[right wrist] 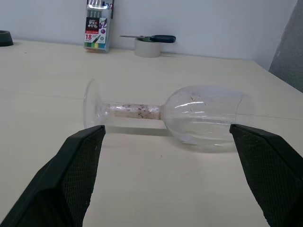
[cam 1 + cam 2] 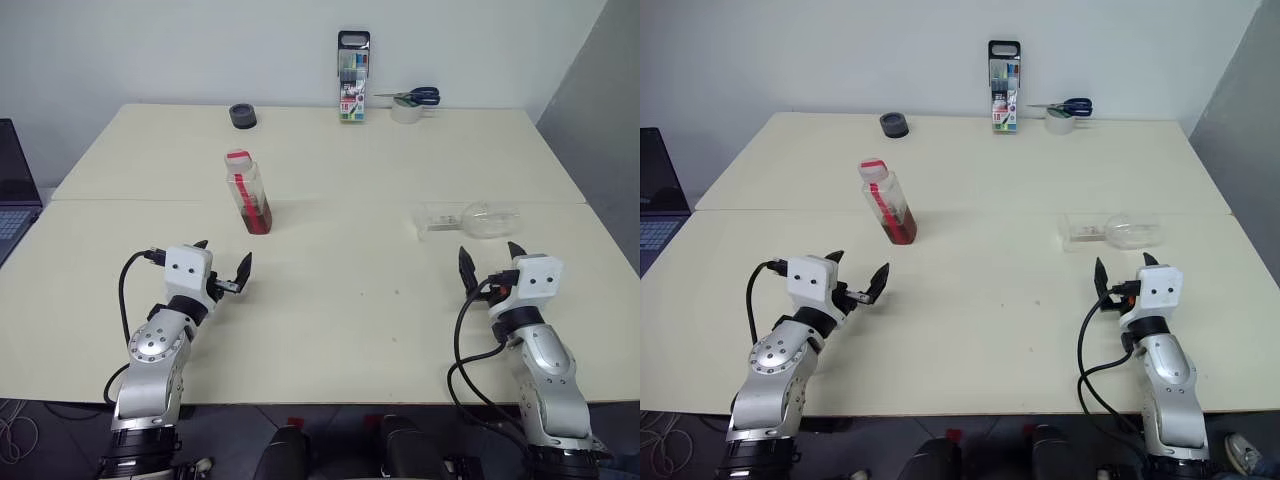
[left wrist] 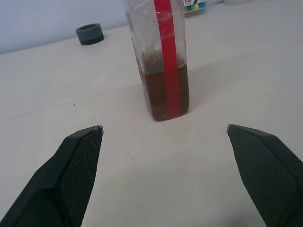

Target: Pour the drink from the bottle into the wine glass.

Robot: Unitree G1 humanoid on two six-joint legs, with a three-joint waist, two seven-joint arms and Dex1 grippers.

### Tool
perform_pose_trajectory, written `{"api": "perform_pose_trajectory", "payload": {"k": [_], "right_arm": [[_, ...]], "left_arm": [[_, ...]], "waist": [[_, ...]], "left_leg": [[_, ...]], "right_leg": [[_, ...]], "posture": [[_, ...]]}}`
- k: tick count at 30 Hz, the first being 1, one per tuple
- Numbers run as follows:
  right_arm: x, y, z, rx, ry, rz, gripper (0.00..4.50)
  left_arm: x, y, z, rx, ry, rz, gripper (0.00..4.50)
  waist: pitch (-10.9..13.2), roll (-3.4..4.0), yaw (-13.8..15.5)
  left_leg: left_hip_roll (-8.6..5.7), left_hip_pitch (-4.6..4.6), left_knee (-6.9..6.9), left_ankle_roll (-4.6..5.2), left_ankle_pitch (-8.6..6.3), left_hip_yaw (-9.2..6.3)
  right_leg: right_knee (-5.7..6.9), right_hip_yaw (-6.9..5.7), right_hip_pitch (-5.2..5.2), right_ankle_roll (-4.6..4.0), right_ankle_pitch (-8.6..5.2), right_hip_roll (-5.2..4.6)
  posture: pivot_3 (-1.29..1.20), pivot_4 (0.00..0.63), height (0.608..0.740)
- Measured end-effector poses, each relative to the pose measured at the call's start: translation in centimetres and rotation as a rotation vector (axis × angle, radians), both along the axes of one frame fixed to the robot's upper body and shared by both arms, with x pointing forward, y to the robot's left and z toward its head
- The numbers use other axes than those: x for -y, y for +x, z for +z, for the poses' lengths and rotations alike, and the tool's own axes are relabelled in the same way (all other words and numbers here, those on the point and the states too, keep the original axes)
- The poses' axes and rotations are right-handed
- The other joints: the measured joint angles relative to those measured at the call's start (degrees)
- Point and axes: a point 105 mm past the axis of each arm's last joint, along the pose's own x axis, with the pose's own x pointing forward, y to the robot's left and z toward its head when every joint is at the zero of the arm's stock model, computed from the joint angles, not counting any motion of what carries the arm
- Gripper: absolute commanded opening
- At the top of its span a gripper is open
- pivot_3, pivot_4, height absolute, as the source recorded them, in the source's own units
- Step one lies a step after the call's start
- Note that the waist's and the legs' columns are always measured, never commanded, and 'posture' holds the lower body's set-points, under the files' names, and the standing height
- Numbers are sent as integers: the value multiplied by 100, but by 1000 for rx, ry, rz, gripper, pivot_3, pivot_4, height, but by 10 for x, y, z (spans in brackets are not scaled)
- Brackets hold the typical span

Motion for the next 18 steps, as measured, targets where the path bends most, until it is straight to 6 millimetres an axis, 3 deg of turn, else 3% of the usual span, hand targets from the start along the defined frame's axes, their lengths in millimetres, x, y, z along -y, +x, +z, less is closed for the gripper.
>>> {"api": "perform_pose_trajectory", "payload": {"k": [18], "right_arm": [[0,0,0,-2,-1,2,4500]], "left_arm": [[2,5,8,26,2,9,4476]], "waist": [[0,0,0]], "left_leg": [[0,1,0,0,0,2]], "right_leg": [[0,2,0,0,0,0]], "posture": [[0,150,740]]}}
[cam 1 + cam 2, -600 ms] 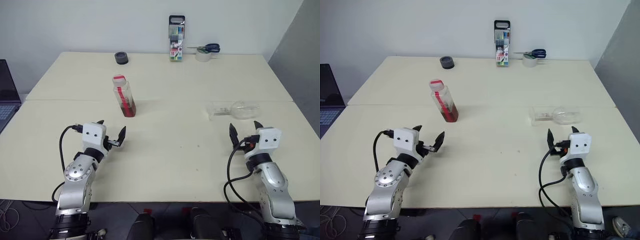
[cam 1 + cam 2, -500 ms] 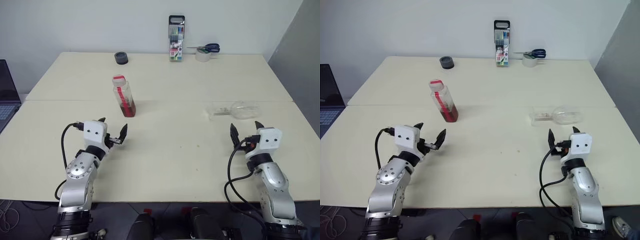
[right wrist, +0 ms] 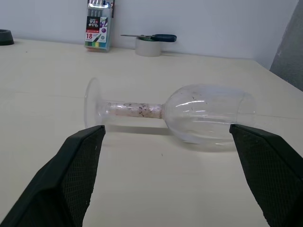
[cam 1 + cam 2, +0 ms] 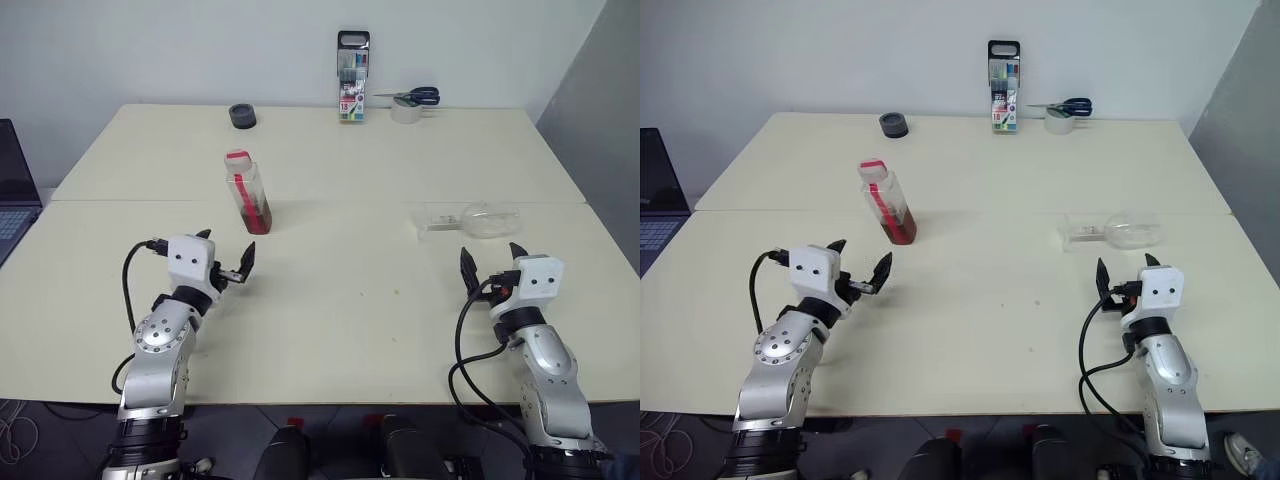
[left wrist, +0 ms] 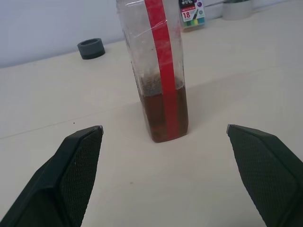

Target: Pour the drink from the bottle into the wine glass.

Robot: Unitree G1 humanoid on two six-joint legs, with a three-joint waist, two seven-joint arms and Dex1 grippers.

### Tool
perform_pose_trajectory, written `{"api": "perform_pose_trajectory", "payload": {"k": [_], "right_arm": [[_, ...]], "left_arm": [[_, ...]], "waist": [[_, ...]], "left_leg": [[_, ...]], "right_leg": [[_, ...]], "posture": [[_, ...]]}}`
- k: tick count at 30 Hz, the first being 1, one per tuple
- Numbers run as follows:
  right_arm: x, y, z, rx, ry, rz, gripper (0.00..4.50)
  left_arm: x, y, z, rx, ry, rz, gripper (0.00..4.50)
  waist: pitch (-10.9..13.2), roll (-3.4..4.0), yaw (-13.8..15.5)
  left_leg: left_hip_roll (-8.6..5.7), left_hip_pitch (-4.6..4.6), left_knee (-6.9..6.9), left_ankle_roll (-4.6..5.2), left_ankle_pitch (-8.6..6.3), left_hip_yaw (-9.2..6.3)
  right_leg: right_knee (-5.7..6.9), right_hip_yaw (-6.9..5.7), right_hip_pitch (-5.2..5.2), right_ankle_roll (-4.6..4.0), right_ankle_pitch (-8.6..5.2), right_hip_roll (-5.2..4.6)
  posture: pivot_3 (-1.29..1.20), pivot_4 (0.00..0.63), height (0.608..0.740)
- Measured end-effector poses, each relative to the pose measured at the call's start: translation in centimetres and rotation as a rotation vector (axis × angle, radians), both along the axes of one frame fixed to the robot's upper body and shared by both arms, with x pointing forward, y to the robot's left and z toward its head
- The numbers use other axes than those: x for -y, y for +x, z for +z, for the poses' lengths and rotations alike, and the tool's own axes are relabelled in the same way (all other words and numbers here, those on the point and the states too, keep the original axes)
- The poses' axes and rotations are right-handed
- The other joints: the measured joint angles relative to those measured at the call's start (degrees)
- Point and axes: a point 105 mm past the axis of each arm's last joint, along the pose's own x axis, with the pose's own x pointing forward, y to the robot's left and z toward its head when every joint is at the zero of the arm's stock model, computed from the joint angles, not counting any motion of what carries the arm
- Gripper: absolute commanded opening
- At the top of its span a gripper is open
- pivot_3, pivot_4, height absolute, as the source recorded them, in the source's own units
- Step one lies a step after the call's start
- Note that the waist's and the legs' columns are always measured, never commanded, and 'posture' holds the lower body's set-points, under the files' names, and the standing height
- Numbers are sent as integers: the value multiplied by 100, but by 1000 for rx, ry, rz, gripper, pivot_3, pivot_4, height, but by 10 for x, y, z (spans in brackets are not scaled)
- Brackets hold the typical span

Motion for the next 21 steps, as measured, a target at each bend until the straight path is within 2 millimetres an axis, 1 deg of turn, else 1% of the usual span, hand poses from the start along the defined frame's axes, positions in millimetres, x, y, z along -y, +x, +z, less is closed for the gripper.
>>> {"api": "perform_pose_trajectory", "payload": {"k": [12,17,19,21], "right_arm": [[0,1,-1,-4,0,-1,4500],[0,1,0,-3,-7,4,4500],[0,1,1,-3,-20,20,4500],[-4,1,2,-9,-39,71,4500]], "left_arm": [[2,2,-4,-25,-15,2,4476],[4,4,0,-13,-11,-1,4476],[7,4,0,-12,-29,-20,4476],[11,3,0,-12,-59,-41,4476]], "waist": [[0,0,0],[0,0,0],[0,0,0],[0,0,0]], "left_leg": [[0,0,0,0,0,0],[0,0,0,0,0,0],[-1,0,0,0,0,2],[-1,0,1,0,0,1]], "right_leg": [[0,0,0,0,0,0],[0,0,0,0,0,0],[0,1,0,0,0,0],[0,0,0,0,0,0]], "posture": [[0,150,740],[0,150,740],[0,150,740],[0,150,740]]}}
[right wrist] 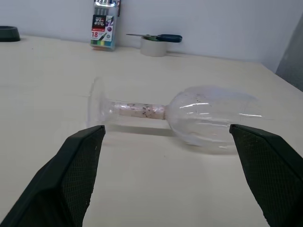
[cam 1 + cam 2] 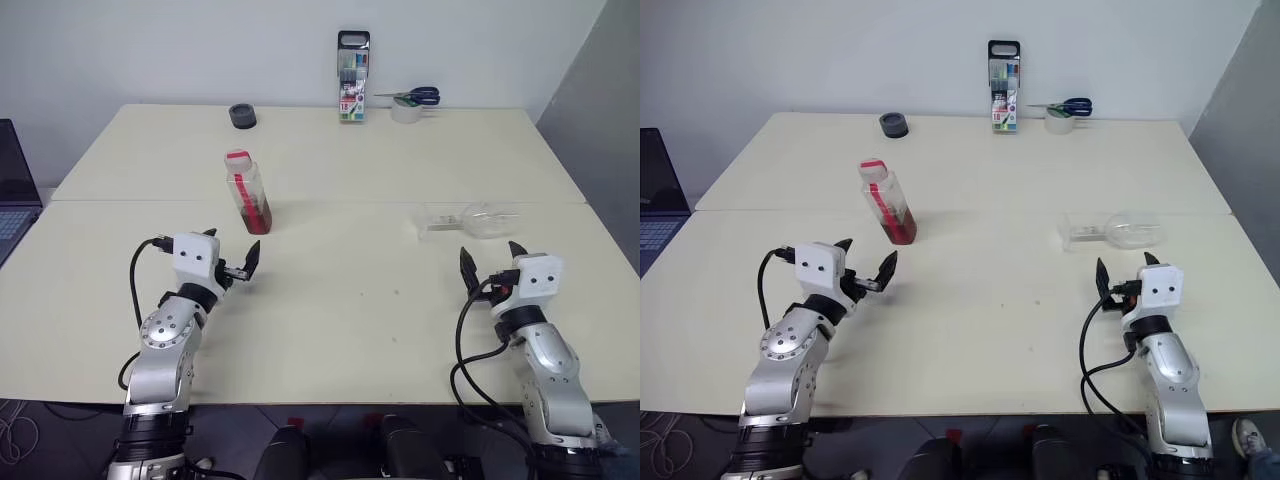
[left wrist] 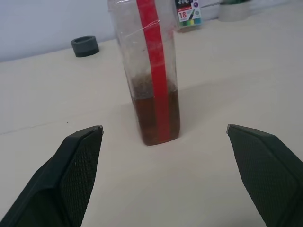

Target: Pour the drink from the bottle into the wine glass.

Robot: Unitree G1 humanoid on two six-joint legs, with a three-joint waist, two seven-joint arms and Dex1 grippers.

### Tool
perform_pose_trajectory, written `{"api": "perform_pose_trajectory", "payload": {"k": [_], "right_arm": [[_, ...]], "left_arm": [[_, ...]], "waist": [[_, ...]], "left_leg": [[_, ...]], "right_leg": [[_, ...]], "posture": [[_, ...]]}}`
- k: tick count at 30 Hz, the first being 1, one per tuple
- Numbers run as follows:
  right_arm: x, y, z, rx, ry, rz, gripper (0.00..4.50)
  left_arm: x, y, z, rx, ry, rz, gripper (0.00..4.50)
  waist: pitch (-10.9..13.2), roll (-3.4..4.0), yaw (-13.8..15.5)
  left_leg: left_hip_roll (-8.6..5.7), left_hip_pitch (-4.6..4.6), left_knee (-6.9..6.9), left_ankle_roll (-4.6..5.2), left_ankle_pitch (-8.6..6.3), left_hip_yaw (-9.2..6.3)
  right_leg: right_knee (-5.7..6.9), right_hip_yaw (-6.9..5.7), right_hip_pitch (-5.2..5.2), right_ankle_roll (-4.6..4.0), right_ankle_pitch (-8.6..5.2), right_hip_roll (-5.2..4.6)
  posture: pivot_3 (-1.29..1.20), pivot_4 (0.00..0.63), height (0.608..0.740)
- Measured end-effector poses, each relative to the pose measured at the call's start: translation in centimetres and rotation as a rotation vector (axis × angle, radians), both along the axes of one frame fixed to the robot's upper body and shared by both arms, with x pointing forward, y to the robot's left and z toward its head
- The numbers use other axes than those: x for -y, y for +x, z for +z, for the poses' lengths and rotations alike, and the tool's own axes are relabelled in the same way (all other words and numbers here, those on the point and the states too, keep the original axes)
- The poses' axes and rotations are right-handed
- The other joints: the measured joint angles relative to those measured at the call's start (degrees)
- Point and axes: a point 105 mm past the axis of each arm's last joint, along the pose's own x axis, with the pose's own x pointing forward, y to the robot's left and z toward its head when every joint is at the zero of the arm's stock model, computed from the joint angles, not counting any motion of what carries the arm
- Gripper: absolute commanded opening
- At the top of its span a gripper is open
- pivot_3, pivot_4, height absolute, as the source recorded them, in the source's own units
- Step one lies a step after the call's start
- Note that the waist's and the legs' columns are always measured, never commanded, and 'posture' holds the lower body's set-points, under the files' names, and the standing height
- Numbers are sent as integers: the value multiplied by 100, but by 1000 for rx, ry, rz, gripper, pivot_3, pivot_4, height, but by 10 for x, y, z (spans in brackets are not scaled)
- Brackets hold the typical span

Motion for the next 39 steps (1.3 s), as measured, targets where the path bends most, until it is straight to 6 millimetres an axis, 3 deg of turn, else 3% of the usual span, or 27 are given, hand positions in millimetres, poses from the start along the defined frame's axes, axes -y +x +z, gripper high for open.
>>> {"api": "perform_pose_trajectory", "payload": {"k": [3,7,10,24,39], "right_arm": [[-22,-2,6,-24,-39,180,4500],[-63,-9,32,-23,-42,464,4500],[-78,-16,48,-34,-45,596,4500],[-108,-32,63,-89,-105,846,4500],[-118,-30,81,-28,-136,879,4500]], "left_arm": [[3,2,0,2,0,10,4476],[8,11,9,26,-9,46,4476],[7,16,16,36,-10,87,4476],[11,41,31,21,-3,107,4476],[16,71,38,-3,-4,121,4476]], "waist": [[1,1,-3],[0,-1,2],[0,-2,9],[0,-3,36],[1,-4,42]], "left_leg": [[1,1,0,1,0,0],[0,-1,5,2,0,-7],[-2,-3,4,2,0,-7],[-3,-5,6,1,1,-8],[-5,-10,9,-2,2,-10]], "right_leg": [[0,0,0,0,0,1],[0,-5,4,0,0,1],[-5,-5,5,0,0,1],[-6,-8,4,0,0,0],[-6,-10,1,0,0,-2]], "posture": [[0,150,740],[0,150,740],[0,150,740],[0,150,740],[0,150,740]]}}
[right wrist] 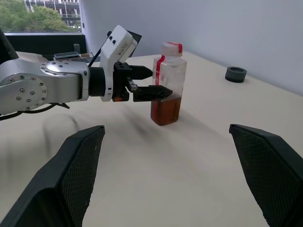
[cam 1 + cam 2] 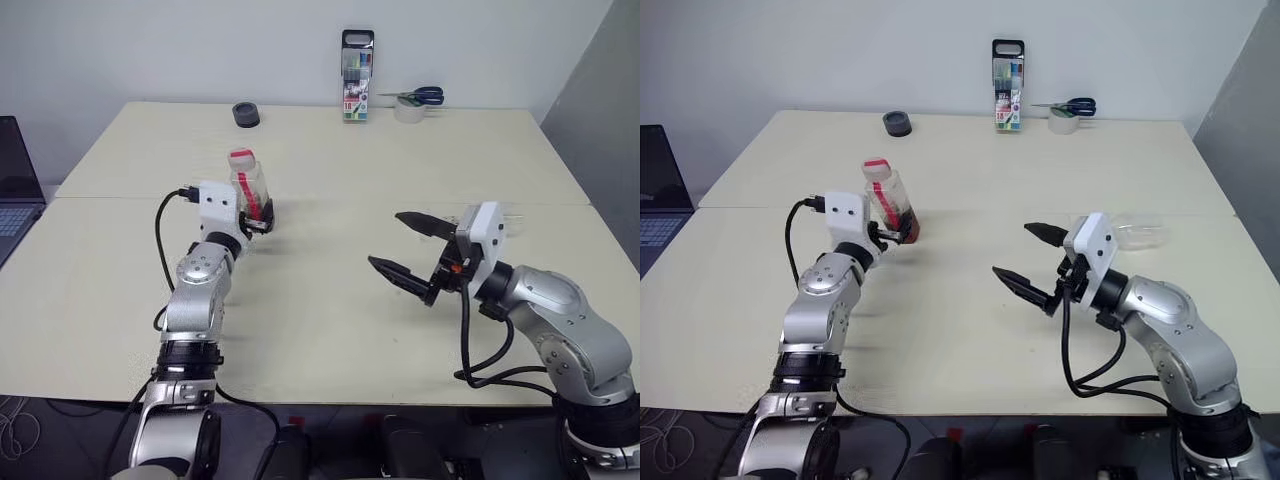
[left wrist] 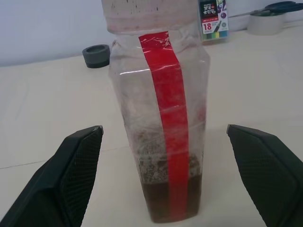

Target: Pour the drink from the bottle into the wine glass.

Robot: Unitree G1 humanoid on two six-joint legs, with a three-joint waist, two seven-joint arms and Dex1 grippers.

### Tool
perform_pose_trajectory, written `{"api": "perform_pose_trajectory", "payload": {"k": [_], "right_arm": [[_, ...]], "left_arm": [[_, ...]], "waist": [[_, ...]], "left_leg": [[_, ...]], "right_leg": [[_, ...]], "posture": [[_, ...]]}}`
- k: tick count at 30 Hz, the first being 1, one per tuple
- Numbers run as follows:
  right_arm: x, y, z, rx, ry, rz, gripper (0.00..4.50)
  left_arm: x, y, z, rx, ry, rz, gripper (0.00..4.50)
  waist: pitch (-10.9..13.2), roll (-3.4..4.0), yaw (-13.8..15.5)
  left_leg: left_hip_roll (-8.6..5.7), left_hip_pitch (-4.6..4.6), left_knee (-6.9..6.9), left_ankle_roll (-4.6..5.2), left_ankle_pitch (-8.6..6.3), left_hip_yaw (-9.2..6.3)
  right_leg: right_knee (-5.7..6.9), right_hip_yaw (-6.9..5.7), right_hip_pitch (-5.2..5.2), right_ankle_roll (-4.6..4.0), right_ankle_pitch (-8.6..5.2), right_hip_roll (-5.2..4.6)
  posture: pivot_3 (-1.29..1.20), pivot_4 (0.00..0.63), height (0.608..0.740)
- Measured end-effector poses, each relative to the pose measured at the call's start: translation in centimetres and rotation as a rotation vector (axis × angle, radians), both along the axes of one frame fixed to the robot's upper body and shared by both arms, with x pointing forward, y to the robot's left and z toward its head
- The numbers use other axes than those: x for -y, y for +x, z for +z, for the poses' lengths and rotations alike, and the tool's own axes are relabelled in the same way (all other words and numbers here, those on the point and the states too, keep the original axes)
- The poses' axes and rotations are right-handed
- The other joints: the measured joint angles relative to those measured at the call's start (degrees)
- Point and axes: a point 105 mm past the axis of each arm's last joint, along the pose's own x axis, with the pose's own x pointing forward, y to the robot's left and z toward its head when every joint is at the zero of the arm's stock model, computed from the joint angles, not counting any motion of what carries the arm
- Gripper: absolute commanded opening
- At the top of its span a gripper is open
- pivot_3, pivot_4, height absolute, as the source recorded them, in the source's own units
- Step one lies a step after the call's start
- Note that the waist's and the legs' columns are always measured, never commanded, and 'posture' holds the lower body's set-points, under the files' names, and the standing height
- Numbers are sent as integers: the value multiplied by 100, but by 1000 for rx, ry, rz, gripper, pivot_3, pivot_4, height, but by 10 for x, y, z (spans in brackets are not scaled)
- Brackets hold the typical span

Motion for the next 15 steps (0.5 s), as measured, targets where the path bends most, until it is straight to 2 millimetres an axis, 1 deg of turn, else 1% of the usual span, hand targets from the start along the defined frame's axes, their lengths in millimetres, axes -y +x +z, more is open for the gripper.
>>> {"api": "perform_pose_trajectory", "payload": {"k": [5,11,15], "right_arm": [[-1,3,5,14,1,2,4500],[-3,5,9,24,0,8,4500],[-4,5,7,13,-4,9,4500]], "left_arm": [[4,15,12,24,9,2,4476],[5,28,20,31,18,2,4476],[0,30,16,20,30,11,4476]], "waist": [[0,0,3],[0,0,-2],[0,0,-2]], "left_leg": [[-1,-1,1,-2,1,-2],[-1,-3,-1,-12,6,-2],[-2,-4,0,-13,7,-2]], "right_leg": [[0,-2,0,0,0,0],[-1,-2,-3,0,0,-1],[0,-2,-3,0,0,-1]], "posture": [[0,150,740],[0,150,740],[0,150,740]]}}
